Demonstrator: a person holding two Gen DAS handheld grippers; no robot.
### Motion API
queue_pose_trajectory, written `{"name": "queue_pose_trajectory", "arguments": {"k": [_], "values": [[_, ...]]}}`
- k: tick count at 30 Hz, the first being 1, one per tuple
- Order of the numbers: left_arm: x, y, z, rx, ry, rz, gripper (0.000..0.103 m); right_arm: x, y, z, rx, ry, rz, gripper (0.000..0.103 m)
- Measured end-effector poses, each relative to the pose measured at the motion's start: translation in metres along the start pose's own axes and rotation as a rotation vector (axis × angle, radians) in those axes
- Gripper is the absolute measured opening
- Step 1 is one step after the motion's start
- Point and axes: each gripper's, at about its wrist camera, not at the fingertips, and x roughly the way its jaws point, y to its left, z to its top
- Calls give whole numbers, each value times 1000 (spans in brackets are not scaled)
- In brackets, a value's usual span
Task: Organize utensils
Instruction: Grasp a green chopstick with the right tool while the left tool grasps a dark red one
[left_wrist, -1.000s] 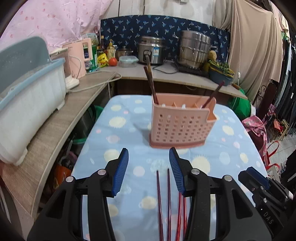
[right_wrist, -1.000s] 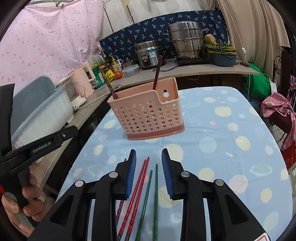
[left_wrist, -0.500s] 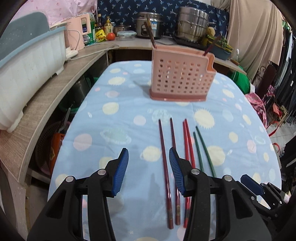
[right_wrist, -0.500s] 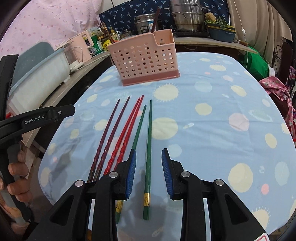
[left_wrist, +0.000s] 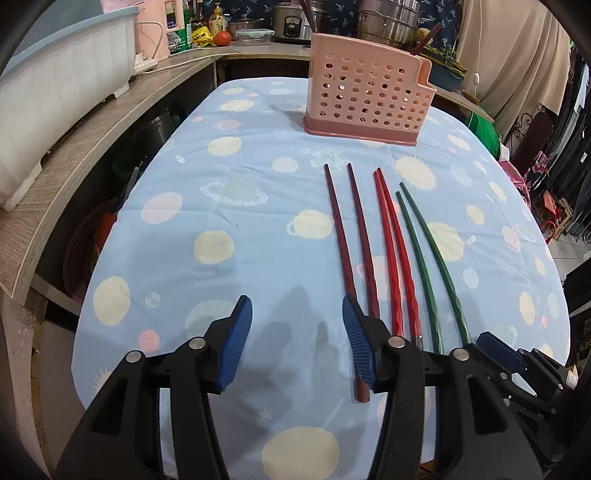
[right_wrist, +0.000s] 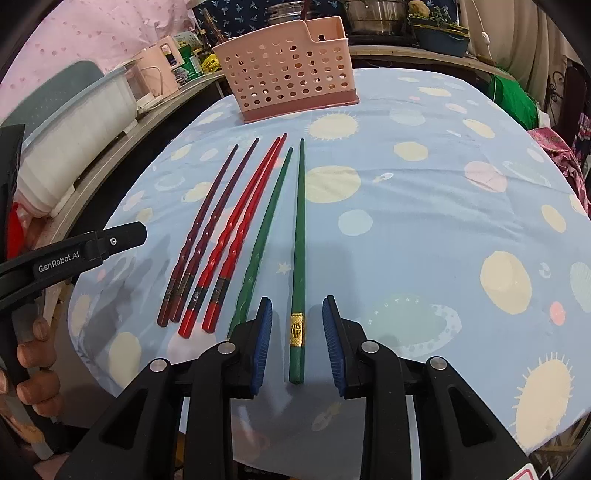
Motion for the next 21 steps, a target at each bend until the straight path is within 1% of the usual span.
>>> {"name": "queue_pose_trajectory", "arguments": {"k": [4, 6, 7, 14, 21], "values": [[1, -2, -9, 14, 12, -5, 52, -2, 3, -5, -22, -11, -14, 27], [1, -4, -13, 20, 19, -6, 57, -2, 5, -7, -31, -18, -25, 24], [1, -6, -15, 23, 21, -9, 58, -3, 5, -7, -33, -21, -30, 23], [1, -16, -21, 56, 30, -19, 59, -3, -1, -9, -16, -33, -52, 8], [7, -25, -26, 89, 48, -16, 59, -3, -2, -10, -12, -42, -52, 8]]}}
